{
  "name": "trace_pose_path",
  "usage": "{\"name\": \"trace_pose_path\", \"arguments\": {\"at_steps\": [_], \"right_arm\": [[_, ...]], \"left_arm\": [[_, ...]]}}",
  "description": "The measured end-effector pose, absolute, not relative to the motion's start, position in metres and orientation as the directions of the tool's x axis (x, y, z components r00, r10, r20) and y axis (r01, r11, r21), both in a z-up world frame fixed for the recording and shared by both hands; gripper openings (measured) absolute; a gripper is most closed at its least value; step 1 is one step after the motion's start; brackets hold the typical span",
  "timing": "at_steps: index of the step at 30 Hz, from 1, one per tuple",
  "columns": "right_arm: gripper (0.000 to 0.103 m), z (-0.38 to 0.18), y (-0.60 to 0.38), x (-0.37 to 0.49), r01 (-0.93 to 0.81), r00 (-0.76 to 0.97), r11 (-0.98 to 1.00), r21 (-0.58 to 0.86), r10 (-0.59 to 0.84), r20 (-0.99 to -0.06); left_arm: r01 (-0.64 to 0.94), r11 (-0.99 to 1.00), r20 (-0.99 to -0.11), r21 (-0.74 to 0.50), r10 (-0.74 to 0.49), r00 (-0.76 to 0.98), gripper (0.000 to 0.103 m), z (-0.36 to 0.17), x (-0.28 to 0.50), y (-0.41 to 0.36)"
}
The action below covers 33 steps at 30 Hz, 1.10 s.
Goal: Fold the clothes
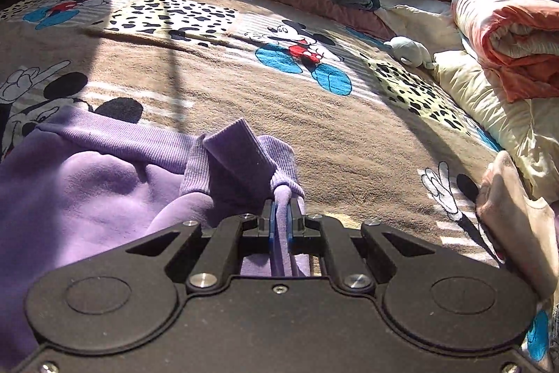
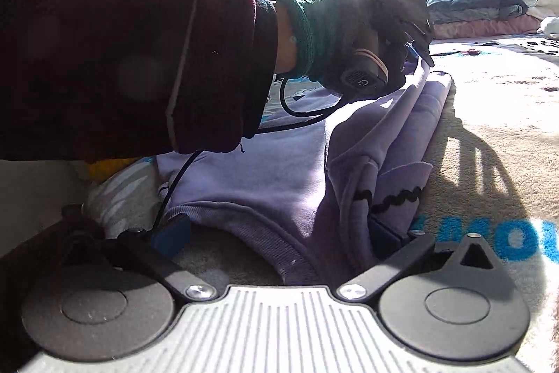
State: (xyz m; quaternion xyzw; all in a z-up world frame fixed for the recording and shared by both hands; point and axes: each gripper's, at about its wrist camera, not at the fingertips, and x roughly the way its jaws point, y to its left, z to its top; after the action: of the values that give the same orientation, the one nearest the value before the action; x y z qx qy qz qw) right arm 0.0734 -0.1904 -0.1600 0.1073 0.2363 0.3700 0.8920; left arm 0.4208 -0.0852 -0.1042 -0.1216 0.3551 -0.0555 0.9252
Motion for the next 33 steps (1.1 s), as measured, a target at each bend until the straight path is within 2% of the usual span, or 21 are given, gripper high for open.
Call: {"name": "trace_pose_path", "arguments": {"at_steps": [6,7,8,10,14,17,22,25,30,33], "right_arm": [[0.103,-0.160,-0.190,0.074,-0.608,0.614,0.702,0.369,0.712,-0.342],[0.103,-0.160,-0.190,0.075,-0.608,0.614,0.702,0.370,0.712,-0.342],[0.103,-0.160,-0.189,0.075,-0.608,0.614,0.702,0.370,0.712,-0.342],[0.103,-0.158,-0.190,0.073,-0.601,0.623,0.710,0.366,0.704,-0.342],[0.102,-0.152,-0.190,0.067,-0.574,0.659,0.742,0.347,0.670,-0.342],[0.100,-0.138,-0.183,0.045,-0.517,0.759,0.824,0.234,0.567,-0.321],[0.100,-0.128,-0.147,0.029,-0.593,0.791,0.804,-0.047,0.571,-0.218],[0.100,-0.131,-0.141,0.048,-0.585,0.789,0.811,-0.002,0.568,-0.236],[0.100,-0.140,-0.134,0.077,-0.616,0.697,0.782,0.091,0.596,-0.399],[0.100,-0.144,-0.132,0.082,-0.630,0.658,0.766,0.126,0.614,-0.436]], "left_arm": [[0.064,0.986,-0.671,-0.154,-0.152,0.725,0.004,-0.112,0.427,-0.102],[0.082,0.986,-0.680,-0.142,-0.157,0.716,0.006,-0.113,0.429,-0.106],[0.097,0.986,-0.679,-0.135,-0.163,0.716,0.018,-0.112,0.429,-0.105],[0.125,0.984,-0.667,-0.124,-0.176,0.724,0.025,-0.107,0.428,-0.101],[0.180,0.978,-0.644,-0.102,-0.203,0.738,0.025,-0.095,0.426,-0.093],[0.221,0.972,-0.626,-0.083,-0.223,0.747,0.025,-0.087,0.424,-0.087],[0.285,0.958,-0.614,-0.033,-0.244,0.751,0.025,-0.080,0.425,-0.081],[0.321,0.947,-0.629,0.013,-0.242,0.739,0.025,-0.084,0.432,-0.085],[0.362,0.930,-0.679,0.062,-0.227,0.698,0.025,-0.103,0.454,-0.103],[0.388,0.914,-0.709,0.118,-0.196,0.677,0.025,-0.118,0.471,-0.116]]}}
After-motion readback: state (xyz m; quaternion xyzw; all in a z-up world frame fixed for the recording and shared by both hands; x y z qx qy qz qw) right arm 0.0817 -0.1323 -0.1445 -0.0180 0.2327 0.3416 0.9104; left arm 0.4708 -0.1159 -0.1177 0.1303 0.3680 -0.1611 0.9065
